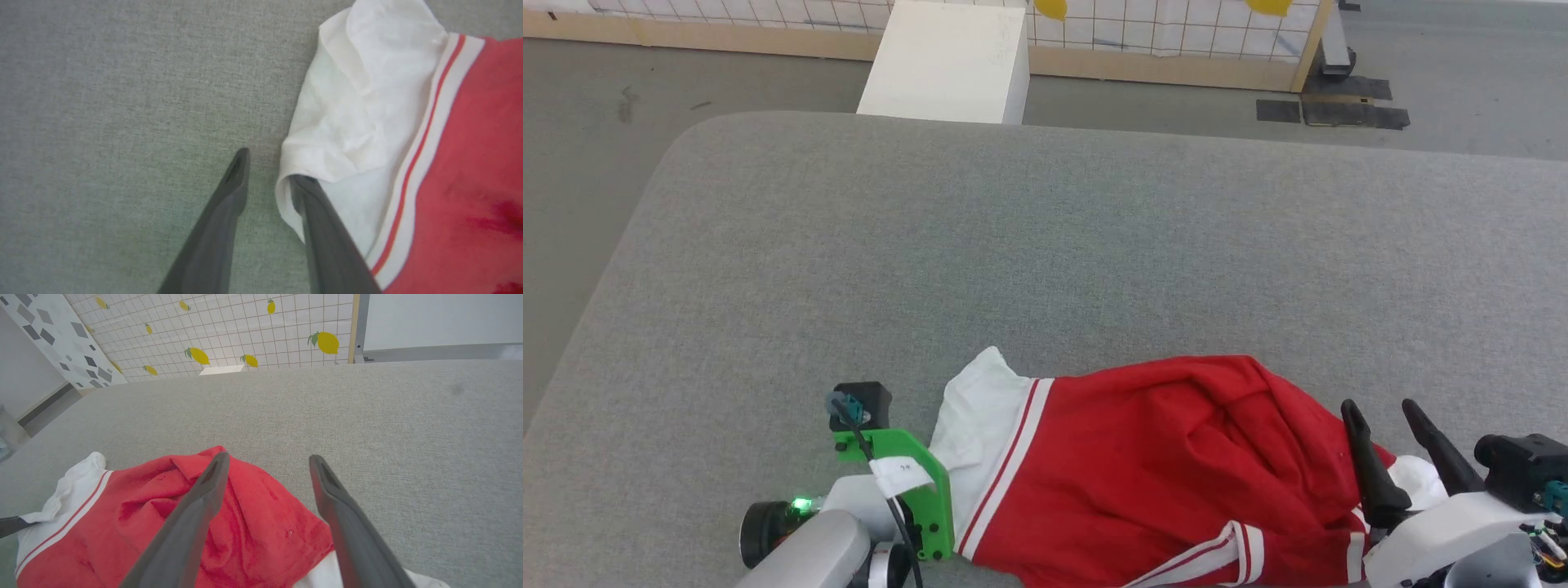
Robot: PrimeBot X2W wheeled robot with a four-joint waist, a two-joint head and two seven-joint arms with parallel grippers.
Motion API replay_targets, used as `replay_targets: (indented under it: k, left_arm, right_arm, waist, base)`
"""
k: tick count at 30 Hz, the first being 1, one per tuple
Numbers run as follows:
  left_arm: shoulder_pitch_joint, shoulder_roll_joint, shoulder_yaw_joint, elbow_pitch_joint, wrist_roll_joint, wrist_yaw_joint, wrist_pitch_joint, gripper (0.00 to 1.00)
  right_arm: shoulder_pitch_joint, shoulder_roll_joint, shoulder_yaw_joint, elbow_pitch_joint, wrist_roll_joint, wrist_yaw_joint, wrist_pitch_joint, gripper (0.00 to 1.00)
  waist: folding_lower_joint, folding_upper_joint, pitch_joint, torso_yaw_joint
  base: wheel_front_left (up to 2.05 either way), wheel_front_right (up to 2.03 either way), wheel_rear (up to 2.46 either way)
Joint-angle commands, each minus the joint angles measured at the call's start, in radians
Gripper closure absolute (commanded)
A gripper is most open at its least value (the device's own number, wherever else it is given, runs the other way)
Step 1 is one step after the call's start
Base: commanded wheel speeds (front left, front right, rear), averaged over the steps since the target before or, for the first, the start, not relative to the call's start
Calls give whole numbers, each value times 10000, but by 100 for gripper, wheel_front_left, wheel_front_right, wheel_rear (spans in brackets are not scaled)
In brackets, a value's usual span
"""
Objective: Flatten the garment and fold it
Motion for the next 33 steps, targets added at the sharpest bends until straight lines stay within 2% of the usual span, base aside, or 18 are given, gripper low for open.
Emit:
replay_targets:
  k: [1, 3, 6, 12, 16, 22, 27, 33]
  left_arm:
    - [150, 73, 39, 42, -103, 64, -22, 0]
    - [206, 99, 53, 70, -108, 96, -57, 0]
    - [130, 146, 293, -87, 67, 188, -689, 0]
    - [-238, 359, 514, -493, 778, 95, -2096, 0]
    - [-489, 536, 402, -828, 1347, -227, -2999, 0]
    - [-687, 814, -18, -1334, 2327, -883, -4537, 0]
    - [-580, 873, -267, -1475, 2850, -990, -5427, 0]
    - [-556, 603, -447, -1450, 2932, -991, -5674, 0]
  right_arm:
    - [142, -2, 16, 6, 62, -11, 22, 0]
    - [161, 10, 16, 63, 77, -11, 44, 0]
    - [222, 52, -4, 230, 119, -11, 117, 0]
    - [201, 87, 19, 198, 194, -11, 293, 0]
    - [146, -126, 177, 56, 284, -11, 716, 0]
    - [-276, -976, 676, -124, 414, -11, 1974, 0]
    - [-1087, -2249, 1482, 7, 538, -11, 3926, 0]
    - [-2276, -3351, 2406, 672, 878, -11, 5951, 0]
  waist:
    - [0, 0, -78, -22]
    - [0, 0, -174, -34]
    - [0, 0, -511, -1]
    - [0, 0, -782, 167]
    - [0, 0, -724, 362]
    - [0, 0, -481, 564]
    - [0, 0, -134, 773]
    - [0, 0, 376, 1139]
  base:
    - [0, 0, 0]
    - [0, 0, 0]
    - [0, 0, 0]
    - [0, 0, 0]
    - [0, 0, 0]
    - [0, 0, 0]
    - [0, 0, 0]
    - [0, 0, 0]
